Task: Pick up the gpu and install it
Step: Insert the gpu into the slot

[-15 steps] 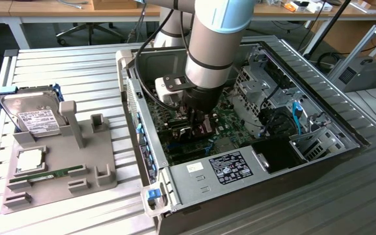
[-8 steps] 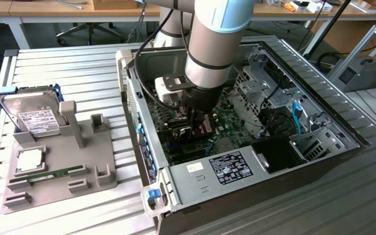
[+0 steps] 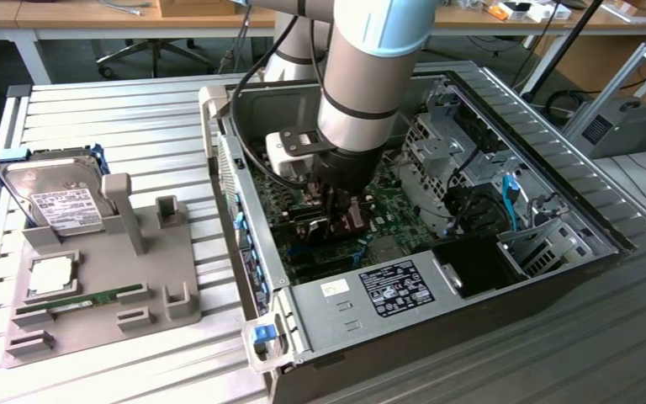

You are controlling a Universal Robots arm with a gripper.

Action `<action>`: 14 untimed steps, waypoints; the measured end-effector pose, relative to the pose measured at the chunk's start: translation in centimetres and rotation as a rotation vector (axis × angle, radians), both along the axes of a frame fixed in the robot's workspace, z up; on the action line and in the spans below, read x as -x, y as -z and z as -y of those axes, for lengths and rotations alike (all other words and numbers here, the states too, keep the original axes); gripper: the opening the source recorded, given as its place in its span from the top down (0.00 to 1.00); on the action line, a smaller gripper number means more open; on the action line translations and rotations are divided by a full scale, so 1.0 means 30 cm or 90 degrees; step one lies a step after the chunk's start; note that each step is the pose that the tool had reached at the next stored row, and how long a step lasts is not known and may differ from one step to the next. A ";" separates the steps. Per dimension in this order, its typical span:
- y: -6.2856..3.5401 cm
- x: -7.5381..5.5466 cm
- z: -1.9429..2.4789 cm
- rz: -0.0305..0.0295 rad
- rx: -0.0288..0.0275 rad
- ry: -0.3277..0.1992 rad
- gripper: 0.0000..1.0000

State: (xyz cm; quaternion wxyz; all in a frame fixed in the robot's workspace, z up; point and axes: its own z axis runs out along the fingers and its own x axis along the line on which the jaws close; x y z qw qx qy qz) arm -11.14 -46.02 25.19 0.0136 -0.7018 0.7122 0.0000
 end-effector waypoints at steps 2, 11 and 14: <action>0.004 0.001 0.000 0.0001 -0.0003 0.001 0.73; 0.004 0.001 -0.002 0.0001 -0.0003 0.008 0.73; 0.004 0.001 -0.002 0.0001 -0.0003 0.010 0.73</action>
